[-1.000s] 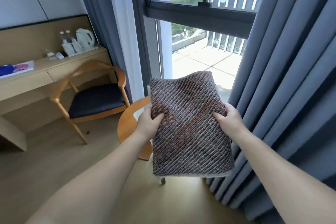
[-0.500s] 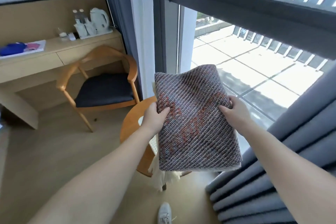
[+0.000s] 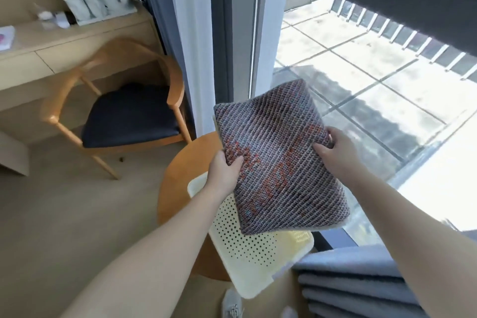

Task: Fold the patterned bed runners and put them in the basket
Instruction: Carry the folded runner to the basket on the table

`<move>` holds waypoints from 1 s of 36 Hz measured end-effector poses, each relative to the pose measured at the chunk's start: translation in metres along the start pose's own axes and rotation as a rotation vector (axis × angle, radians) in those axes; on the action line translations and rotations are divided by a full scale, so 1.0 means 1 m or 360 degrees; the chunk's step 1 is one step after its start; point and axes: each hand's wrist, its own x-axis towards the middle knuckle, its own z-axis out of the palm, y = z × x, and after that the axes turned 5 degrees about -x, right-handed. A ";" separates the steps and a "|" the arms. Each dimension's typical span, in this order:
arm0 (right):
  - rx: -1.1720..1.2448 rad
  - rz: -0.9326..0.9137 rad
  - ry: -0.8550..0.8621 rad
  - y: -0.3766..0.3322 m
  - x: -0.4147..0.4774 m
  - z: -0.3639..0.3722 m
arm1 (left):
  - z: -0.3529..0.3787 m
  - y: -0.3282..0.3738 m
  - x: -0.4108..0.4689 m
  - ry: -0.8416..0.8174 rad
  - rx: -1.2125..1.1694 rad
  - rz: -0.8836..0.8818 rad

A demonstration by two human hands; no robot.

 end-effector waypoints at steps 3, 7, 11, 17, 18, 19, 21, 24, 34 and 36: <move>-0.0029 0.0038 -0.0114 0.021 0.006 0.030 | 0.003 -0.033 -0.003 -0.0009 0.0012 -0.0179; -0.0050 0.0066 -0.0346 0.053 0.007 0.076 | 0.007 -0.081 -0.015 0.0092 0.0028 -0.0451; -0.0098 0.0081 -0.0543 0.082 0.001 0.116 | 0.009 -0.126 -0.032 0.0176 0.0066 -0.0635; -0.0132 0.0034 -0.0679 0.099 0.005 0.156 | 0.014 -0.163 -0.034 0.0333 0.0103 -0.0759; -0.0134 0.0025 -0.0692 0.101 0.007 0.162 | 0.015 -0.166 -0.032 0.0386 0.0119 -0.0768; -0.0148 0.0016 -0.0701 0.102 0.008 0.168 | 0.016 -0.169 -0.029 0.0436 0.0144 -0.0777; -0.0224 0.0014 -0.0720 0.106 0.011 0.180 | 0.019 -0.172 -0.025 0.0503 0.0233 -0.0798; -0.0579 -0.0150 -0.0774 0.112 0.008 0.194 | 0.031 -0.176 -0.023 0.0537 0.0373 -0.0764; -0.1365 -0.1168 -0.0833 0.100 0.022 0.264 | 0.064 -0.207 0.015 0.0214 0.1447 -0.0257; -0.1449 -0.1223 -0.0854 0.100 0.030 0.280 | 0.069 -0.217 0.026 0.0177 0.1536 -0.0296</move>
